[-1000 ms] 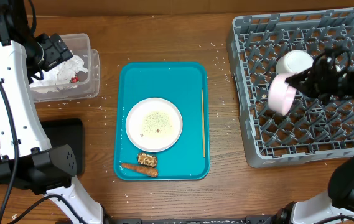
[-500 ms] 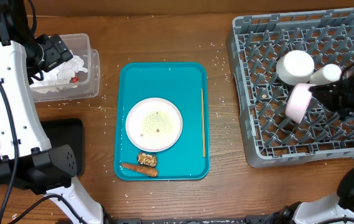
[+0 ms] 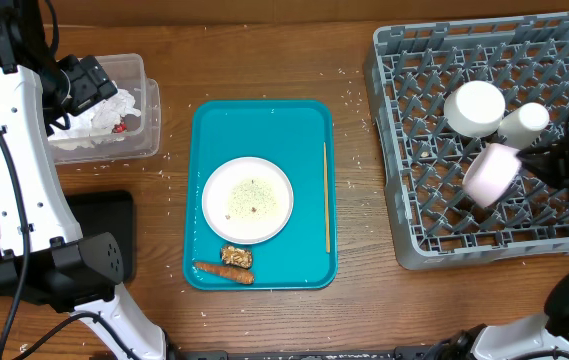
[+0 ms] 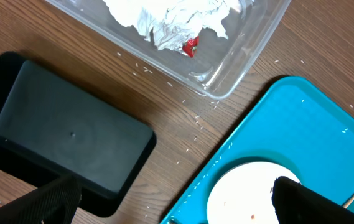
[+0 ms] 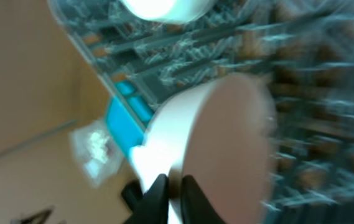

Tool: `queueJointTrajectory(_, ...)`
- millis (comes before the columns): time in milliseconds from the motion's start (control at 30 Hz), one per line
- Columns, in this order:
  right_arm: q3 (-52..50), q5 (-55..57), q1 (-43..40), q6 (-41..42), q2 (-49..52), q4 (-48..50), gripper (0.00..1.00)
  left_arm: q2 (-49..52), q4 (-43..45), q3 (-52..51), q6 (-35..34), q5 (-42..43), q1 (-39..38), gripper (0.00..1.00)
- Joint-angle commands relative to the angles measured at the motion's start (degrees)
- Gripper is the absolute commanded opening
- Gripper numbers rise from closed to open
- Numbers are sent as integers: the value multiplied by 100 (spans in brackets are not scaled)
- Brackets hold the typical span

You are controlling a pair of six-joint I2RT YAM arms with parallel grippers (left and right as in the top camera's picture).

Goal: Sort waste into correct bins and load items into the dishwasher
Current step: 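Carry the pink bowl right and set it upside down in the rack, then return right gripper to the tray and grasp the wooden chopstick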

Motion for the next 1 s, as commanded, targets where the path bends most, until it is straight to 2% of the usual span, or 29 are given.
queueJointTrajectory(0,905,1755,-219,420,-103,-313,13,-37,-11,11,111,9,24,100)
queueJointTrajectory(133,1818,2428,-245,546,-103,-929,31,-37,-11,11,111,9,24,100)
queueJointTrajectory(300,2800,2586,-225,699,-129,-1506,32,-37,7,11,105,11,24,100)
queueJointTrajectory(500,3012,2015,289,699,-710,-1504,36,-37,-13,11,107,15,24,100)
queueJointTrajectory(533,3012,2022,487,699,-811,-1504,40,-37,-13,11,105,15,24,100)
queueJointTrajectory(633,3012,2017,1235,721,-1001,-1504,65,-37,-13,11,-15,15,24,100)
queueJointTrajectory(733,3008,2037,2216,870,-1023,-1502,79,-37,-13,11,-186,13,24,100)
queueJointTrajectory(833,2946,2323,3217,1036,-929,-1388,81,-37,-11,11,-199,15,24,100)
queueJointTrajectory(967,2837,3523,4575,1626,-584,-1283,81,-37,-13,11,-197,13,24,100)
